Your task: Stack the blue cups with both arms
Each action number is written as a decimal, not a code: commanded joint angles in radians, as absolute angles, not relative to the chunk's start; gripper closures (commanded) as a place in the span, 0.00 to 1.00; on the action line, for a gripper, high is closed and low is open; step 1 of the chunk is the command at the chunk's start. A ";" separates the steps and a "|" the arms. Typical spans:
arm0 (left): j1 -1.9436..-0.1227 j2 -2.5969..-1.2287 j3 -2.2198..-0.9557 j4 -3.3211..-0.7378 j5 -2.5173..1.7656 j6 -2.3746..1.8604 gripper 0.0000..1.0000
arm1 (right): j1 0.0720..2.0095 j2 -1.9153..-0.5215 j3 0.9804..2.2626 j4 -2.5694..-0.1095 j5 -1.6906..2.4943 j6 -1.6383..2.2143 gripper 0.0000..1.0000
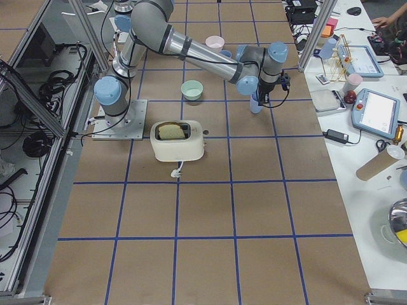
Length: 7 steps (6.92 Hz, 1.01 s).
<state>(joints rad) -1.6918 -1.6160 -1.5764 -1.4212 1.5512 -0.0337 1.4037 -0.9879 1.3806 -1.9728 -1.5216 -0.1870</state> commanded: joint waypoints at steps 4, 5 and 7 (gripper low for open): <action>-1.692 -1.615 -1.578 -1.424 1.552 -0.034 0.00 | 1.529 -1.152 1.420 -1.889 -1.516 -0.077 0.97; -1.692 -1.615 -1.578 -1.425 1.552 -0.034 0.00 | 1.593 -1.210 1.461 -1.876 -1.514 0.033 0.97; -1.692 -1.615 -1.577 -1.425 1.552 -0.034 0.00 | 1.736 -1.311 1.564 -1.887 -1.526 0.220 0.97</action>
